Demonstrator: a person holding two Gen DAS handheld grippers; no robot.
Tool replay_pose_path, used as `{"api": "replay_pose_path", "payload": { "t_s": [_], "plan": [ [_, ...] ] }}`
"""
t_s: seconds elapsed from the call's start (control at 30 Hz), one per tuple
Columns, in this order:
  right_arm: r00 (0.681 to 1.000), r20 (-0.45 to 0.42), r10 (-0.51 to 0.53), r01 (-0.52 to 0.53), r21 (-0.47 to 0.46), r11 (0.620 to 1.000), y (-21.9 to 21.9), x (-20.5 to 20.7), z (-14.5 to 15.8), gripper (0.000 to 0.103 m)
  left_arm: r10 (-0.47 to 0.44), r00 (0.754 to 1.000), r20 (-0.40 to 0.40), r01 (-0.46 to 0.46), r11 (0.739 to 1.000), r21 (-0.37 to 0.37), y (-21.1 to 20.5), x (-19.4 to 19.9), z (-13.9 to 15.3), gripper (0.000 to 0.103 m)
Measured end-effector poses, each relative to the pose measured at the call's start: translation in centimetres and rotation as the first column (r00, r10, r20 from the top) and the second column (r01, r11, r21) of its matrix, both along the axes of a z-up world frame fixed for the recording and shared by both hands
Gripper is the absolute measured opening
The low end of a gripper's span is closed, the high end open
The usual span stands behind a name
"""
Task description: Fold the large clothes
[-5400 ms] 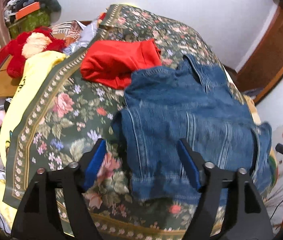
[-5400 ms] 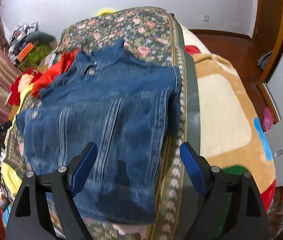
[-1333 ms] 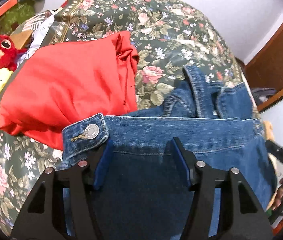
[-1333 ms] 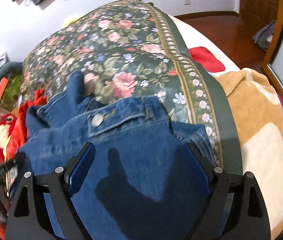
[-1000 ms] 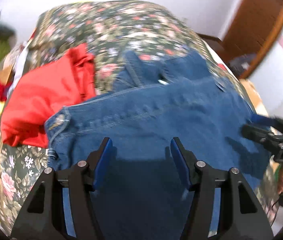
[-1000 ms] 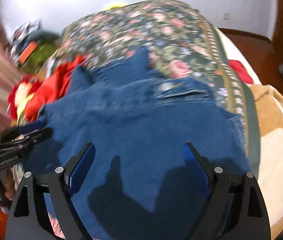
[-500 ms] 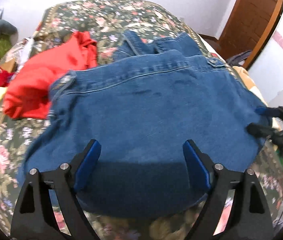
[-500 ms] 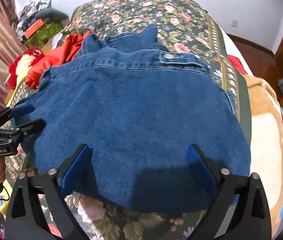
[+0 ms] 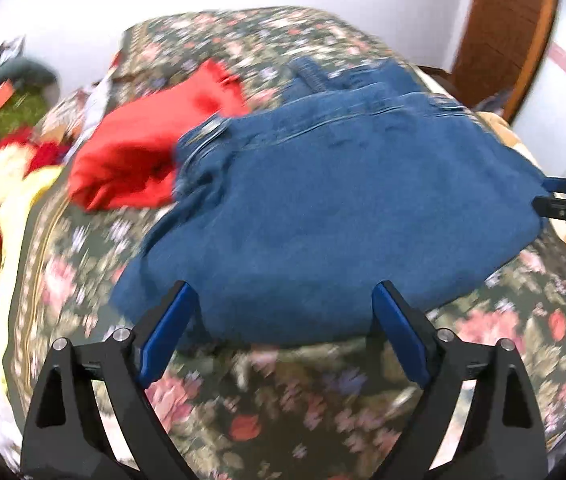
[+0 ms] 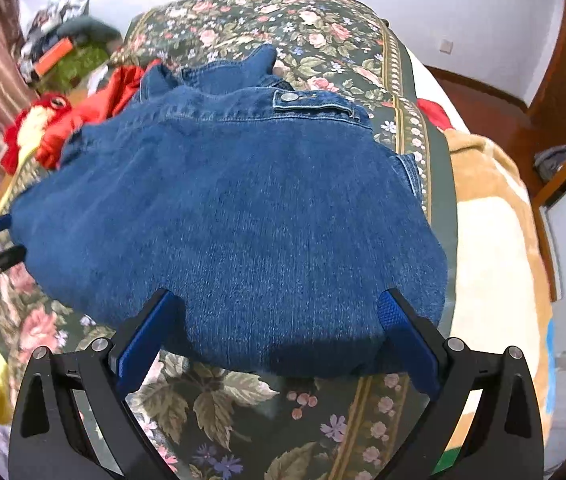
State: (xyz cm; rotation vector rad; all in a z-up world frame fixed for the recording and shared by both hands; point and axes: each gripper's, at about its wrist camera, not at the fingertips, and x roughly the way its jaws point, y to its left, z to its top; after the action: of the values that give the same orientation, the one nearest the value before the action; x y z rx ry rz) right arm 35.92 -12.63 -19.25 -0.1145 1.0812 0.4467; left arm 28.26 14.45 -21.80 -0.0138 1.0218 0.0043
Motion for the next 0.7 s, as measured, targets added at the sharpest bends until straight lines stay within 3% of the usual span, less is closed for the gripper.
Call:
{"api": "replay_pose_path", "payload": {
  "t_s": [0.07,0.2,0.3,0.47,0.53,0.6,0.7],
  "plan": [
    [1.000,-0.001,-0.010,0.010,-0.014,1.000,0.0,0.0,0.1,0.100,0.069,0.998,-0.017,-0.069,0.997,-0.037,2.0,-0.8,-0.6,0.091],
    [0.999,-0.023,-0.043,0.043,0.000,0.999,0.0,0.3,0.3,0.100,0.239,0.970,-0.040,-0.241,0.967,-0.086,6.5,-2.6,-1.3,0.091],
    [0.995,-0.089,-0.037,0.041,0.049,0.998,0.4,0.7,0.4,0.100,0.296,0.954,-0.047,-0.300,0.947,-0.114,8.3,-3.4,-1.2,0.091],
    [0.998,-0.061,-0.023,0.028,0.081,0.996,2.0,0.3,1.8,0.100,0.283,0.958,-0.037,-0.280,0.907,-0.314,8.6,-3.9,-0.3,0.091],
    [0.999,-0.042,-0.008,0.012,0.099,0.995,3.1,0.1,2.4,0.100,0.247,0.968,-0.031,-0.236,0.868,-0.437,7.8,-3.6,-0.4,0.091],
    [0.999,-0.031,0.007,-0.004,0.098,0.995,4.0,0.0,2.6,0.100,0.217,0.975,-0.044,-0.208,0.833,-0.512,6.9,-3.1,-0.7,0.091],
    [0.998,-0.037,0.049,-0.046,0.074,0.996,5.7,-0.2,2.0,0.100,0.192,0.979,-0.071,-0.198,0.794,-0.575,5.4,-2.0,-1.6,0.091]
  ]
}}
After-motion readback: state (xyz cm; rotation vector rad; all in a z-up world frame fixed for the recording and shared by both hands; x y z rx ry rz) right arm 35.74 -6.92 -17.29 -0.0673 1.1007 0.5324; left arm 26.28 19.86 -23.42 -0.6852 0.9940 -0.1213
